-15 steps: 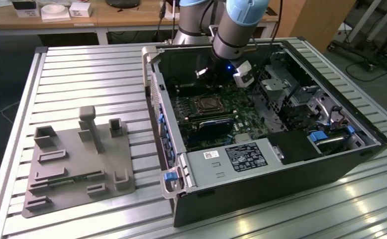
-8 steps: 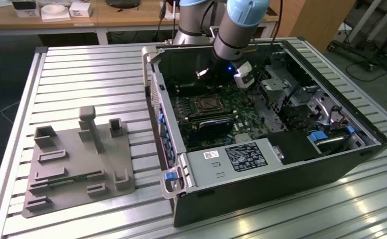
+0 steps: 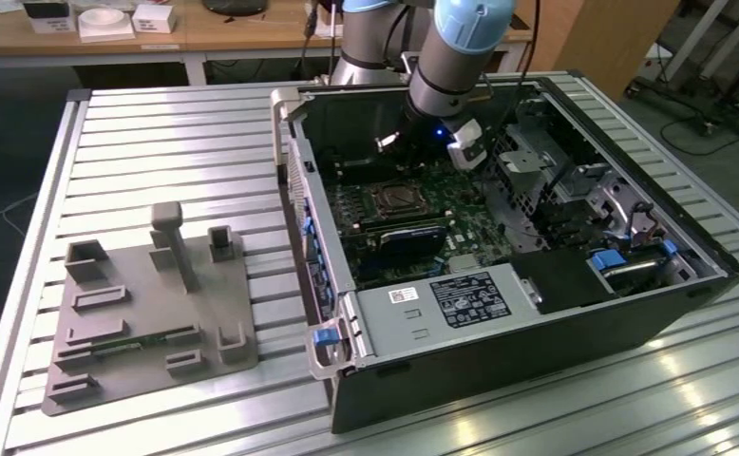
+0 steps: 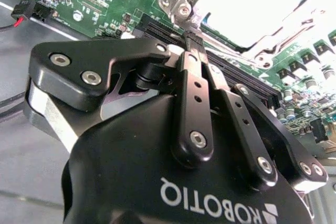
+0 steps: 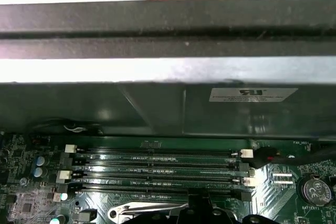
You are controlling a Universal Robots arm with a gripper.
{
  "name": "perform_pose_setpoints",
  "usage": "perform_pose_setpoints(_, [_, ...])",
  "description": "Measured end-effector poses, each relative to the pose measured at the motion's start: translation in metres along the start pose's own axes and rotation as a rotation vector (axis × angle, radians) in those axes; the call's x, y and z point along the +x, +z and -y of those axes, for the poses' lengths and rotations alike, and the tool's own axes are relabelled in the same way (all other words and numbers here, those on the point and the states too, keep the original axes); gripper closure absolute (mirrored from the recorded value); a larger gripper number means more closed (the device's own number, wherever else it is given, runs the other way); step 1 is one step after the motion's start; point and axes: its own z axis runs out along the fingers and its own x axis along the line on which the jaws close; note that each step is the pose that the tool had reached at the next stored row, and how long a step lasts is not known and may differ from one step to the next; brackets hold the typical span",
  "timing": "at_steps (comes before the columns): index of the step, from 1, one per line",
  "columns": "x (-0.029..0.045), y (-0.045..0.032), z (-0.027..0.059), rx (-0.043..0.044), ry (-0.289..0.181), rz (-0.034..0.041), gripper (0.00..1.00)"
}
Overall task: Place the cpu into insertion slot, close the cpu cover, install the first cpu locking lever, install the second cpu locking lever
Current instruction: 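Install the first cpu locking lever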
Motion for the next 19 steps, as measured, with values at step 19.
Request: perform_pose_setpoints(19, [0.0040, 0.0009, 0.0002, 0.0271, -0.001, 0.0000, 0.90])
